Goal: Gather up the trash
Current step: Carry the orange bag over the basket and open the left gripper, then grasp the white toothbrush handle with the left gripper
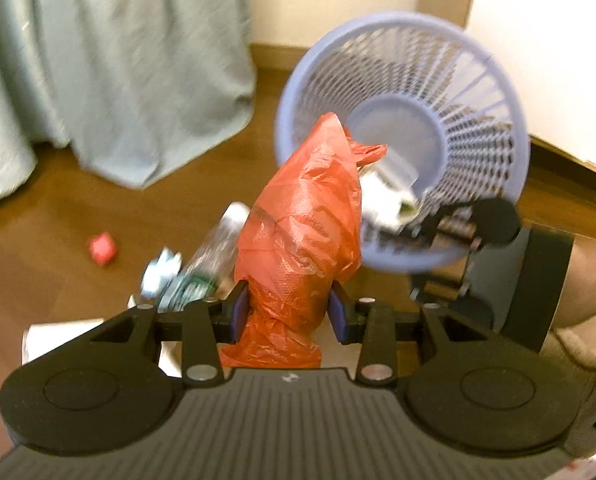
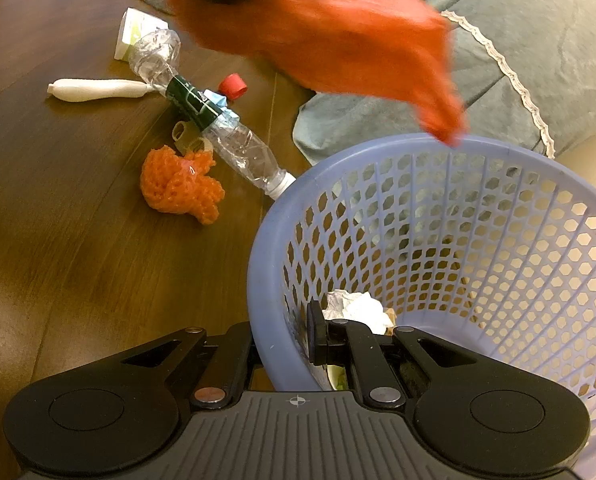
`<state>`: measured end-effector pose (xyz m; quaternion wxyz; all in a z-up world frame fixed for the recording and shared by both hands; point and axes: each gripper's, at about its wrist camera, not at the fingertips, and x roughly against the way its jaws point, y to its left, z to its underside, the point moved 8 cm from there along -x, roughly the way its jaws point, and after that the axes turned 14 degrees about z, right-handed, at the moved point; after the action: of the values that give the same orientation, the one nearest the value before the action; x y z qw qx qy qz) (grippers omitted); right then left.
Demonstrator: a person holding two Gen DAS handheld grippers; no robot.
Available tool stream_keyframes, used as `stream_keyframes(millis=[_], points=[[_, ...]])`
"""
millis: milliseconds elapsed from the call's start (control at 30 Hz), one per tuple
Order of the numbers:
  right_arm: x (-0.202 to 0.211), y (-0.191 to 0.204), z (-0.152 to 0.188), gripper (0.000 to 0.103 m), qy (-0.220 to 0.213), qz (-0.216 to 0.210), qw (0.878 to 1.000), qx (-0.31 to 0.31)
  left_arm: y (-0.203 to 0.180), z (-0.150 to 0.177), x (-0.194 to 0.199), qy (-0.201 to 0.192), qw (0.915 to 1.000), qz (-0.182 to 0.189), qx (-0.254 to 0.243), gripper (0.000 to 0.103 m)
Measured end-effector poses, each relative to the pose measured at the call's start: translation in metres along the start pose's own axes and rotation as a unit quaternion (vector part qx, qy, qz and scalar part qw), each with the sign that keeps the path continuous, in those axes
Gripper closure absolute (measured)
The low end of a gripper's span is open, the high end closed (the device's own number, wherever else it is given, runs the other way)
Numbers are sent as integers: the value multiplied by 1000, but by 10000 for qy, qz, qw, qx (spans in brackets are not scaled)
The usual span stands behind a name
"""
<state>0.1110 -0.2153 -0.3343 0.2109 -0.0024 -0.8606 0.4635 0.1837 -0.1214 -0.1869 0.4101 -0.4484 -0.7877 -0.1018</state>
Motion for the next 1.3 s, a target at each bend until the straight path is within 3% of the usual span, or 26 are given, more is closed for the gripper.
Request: stream_keyframes(millis=[167,200,233,267,367,467,600,833,1033,1100,1300], points=[[0,-3,0,98,-12,-3,10000,-69,-25,-54,-29,-203,9978,271,-575,65],[0,-3,0,98,-12,-3,10000,-78,-30,-65,-36,-331,9967,432,-607,61],[1,-3,0,98,-13,-7,10000,-76,-34,-75,-42,-435,9956,589,-588,50],[1,-3,0,98,-15,-7,10000,-80,-36,-84,-47,-516,9950,638,-568,48],[1,-5,0,98,-7,-2,9999,-137,-35,-91,-41,-757,9940,514,-597,48],[-1,-7,0,98,-3,6,9998,-198,-14,-73,-28,-820,9959,234,-292,48],[0,-9,0,98,2,13,9997,-237,30,-24,-6,-688,9967,-383,186,48],[0,-9,1,98,20,13,9998,-195,76,59,14,-351,9881,-1131,981,48],[-1,-7,0,98,44,12,9999,-148,91,99,4,-183,9813,-1400,1307,49],[-1,-7,0,98,49,11,9999,-132,94,106,-3,-158,9794,-1479,1366,54],[-1,-5,1,98,46,7,10000,-49,110,126,-34,107,9792,-1499,1361,61]])
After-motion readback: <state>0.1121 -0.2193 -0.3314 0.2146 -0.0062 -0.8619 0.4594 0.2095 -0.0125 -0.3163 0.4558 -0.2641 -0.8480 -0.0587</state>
